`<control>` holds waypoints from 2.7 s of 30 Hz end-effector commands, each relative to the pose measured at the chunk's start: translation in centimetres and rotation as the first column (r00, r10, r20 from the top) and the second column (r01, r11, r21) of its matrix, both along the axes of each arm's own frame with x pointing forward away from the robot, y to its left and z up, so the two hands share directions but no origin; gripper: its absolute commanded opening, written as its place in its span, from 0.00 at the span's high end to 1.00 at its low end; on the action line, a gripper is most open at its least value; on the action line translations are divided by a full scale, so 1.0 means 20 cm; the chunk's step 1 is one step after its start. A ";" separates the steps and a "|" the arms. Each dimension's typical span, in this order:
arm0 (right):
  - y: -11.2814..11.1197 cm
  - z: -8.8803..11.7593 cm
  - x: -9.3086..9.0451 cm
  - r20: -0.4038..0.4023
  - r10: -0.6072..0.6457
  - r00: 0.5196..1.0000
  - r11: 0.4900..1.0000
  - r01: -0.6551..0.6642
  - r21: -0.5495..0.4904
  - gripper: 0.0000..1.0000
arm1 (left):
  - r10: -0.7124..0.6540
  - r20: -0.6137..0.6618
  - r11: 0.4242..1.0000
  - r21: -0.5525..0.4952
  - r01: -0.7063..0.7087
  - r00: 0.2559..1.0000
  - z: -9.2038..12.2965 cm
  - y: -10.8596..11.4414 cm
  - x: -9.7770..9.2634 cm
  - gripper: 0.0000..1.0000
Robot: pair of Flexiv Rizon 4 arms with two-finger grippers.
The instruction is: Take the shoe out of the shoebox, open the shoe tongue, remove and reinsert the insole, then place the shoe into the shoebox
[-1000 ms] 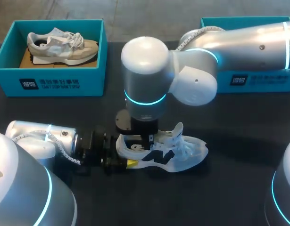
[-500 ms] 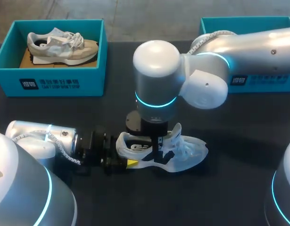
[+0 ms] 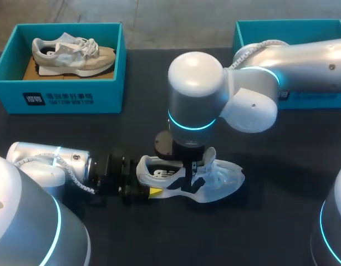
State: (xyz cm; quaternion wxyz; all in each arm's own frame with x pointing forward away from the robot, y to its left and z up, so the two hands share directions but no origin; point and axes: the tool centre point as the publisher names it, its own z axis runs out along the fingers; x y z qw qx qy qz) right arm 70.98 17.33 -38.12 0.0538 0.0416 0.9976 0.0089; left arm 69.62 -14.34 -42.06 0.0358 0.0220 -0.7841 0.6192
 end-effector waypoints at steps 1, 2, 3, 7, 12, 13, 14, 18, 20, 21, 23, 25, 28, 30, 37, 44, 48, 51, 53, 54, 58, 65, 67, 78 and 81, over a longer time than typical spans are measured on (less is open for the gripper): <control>-0.02 -0.01 0.01 -0.001 0.002 1.000 1.000 -0.002 0.008 1.00 | -0.002 -0.001 1.000 0.002 0.002 1.000 0.00 0.00 0.00 1.00; -0.03 -0.01 0.02 -0.001 0.002 1.000 1.000 -0.002 0.008 1.00 | -0.002 -0.001 1.000 0.002 0.002 1.000 0.00 0.00 0.00 1.00; -0.03 -0.01 0.02 -0.001 0.002 1.000 1.000 -0.002 0.009 1.00 | -0.002 -0.001 1.000 0.002 0.002 1.000 0.00 0.00 0.00 1.00; -0.03 -0.02 0.04 -0.006 0.000 1.000 1.000 0.000 0.002 0.88 | -0.002 -0.001 1.000 0.002 0.002 1.000 0.00 0.00 0.00 1.00; -0.04 -0.03 0.06 -0.012 -0.006 1.000 1.000 0.006 -0.001 0.79 | -0.002 -0.001 1.000 0.002 0.002 1.000 0.00 0.00 0.00 1.00; -0.04 -0.03 0.06 -0.013 -0.007 1.000 1.000 0.007 -0.001 0.78 | -0.002 -0.001 1.000 0.002 0.002 1.000 0.00 0.00 0.00 1.00; -0.04 -0.03 0.06 -0.015 -0.008 1.000 1.000 0.008 -0.001 0.78 | -0.002 -0.001 1.000 0.002 0.002 1.000 0.00 0.00 0.00 1.00; -0.02 -0.04 0.06 -0.021 -0.010 1.000 1.000 0.010 0.002 0.78 | -0.002 -0.001 1.000 0.002 0.002 1.000 0.00 0.00 0.00 1.00; -0.02 -0.05 0.05 -0.026 -0.012 1.000 1.000 0.012 0.004 0.78 | -0.002 -0.001 1.000 0.002 0.002 1.000 0.00 0.00 0.00 1.00; -0.02 -0.05 0.05 -0.027 -0.014 1.000 1.000 0.014 0.007 0.78 | -0.002 -0.001 1.000 0.002 0.002 1.000 0.00 0.00 0.00 1.00; 0.00 -0.07 0.03 -0.028 -0.016 0.999 1.000 0.016 0.011 0.79 | -0.002 -0.001 1.000 0.002 0.002 1.000 0.00 0.00 0.00 1.00; 0.01 -0.08 0.01 -0.029 -0.018 0.999 1.000 0.019 0.015 0.79 | -0.002 -0.001 1.000 0.002 0.002 1.000 0.00 0.00 0.00 1.00; 0.01 -0.10 -0.01 -0.033 -0.027 0.999 0.999 0.028 0.020 0.80 | -0.002 -0.001 1.000 0.002 0.002 1.000 0.00 0.00 0.00 1.00; 0.01 -0.11 -0.02 -0.035 -0.035 0.999 0.999 0.036 0.020 0.80 | -0.002 -0.001 1.000 0.002 0.002 1.000 0.00 0.00 0.00 1.00; -0.01 -0.11 -0.02 -0.012 -0.061 0.998 0.998 0.061 0.032 0.78 | -0.002 -0.001 1.000 0.002 0.002 1.000 0.00 0.00 0.00 1.00; 0.00 -0.09 0.01 0.019 -0.069 0.997 0.997 0.068 0.035 0.75 | -0.002 -0.001 1.000 0.002 0.002 1.000 0.00 0.00 0.00 1.00; 0.01 -0.08 0.03 0.024 -0.065 0.998 0.998 0.064 0.024 0.71 | -0.002 -0.001 1.000 0.002 0.002 1.000 0.00 0.00 0.00 1.00; 0.01 -0.11 0.04 0.010 -0.064 0.998 0.998 0.064 0.030 0.71 | -0.002 -0.001 1.000 0.002 0.002 1.000 0.00 0.00 0.00 1.00; 0.01 -0.14 0.04 -0.004 -0.064 0.998 0.997 0.065 0.045 0.71 | -0.002 -0.001 1.000 0.002 0.002 1.000 0.00 0.00 0.00 1.00; 0.01 -0.16 0.04 -0.009 -0.065 0.998 0.997 0.066 0.045 0.71 | -0.002 -0.001 1.000 0.002 0.002 1.000 0.00 0.00 0.00 1.00; 0.01 -0.21 0.03 -0.031 -0.070 0.997 0.996 0.072 0.057 0.72 | -0.002 -0.001 1.000 0.002 0.002 1.000 0.00 0.00 0.00 1.00; 0.01 -0.26 -0.02 -0.072 -0.087 0.994 0.994 0.091 0.057 0.72 | -0.002 -0.001 1.000 0.002 0.002 1.000 0.00 0.00 0.00 1.00; 0.02 -0.28 -0.04 -0.096 -0.092 0.991 0.994 0.097 0.044 0.72 | -0.002 -0.001 1.000 0.002 0.002 1.000 0.00 0.00 0.00 1.00; 0.06 -0.33 -0.15 -0.196 -0.112 0.974 0.993 0.103 -0.054 0.71 | -0.002 -0.001 1.000 0.002 0.002 1.000 0.00 0.00 0.00 1.00; 0.05 -0.34 -0.17 -0.204 -0.120 0.972 0.993 0.113 -0.045 0.75 | -0.002 -0.001 1.000 0.002 0.002 1.000 0.00 0.00 0.00 1.00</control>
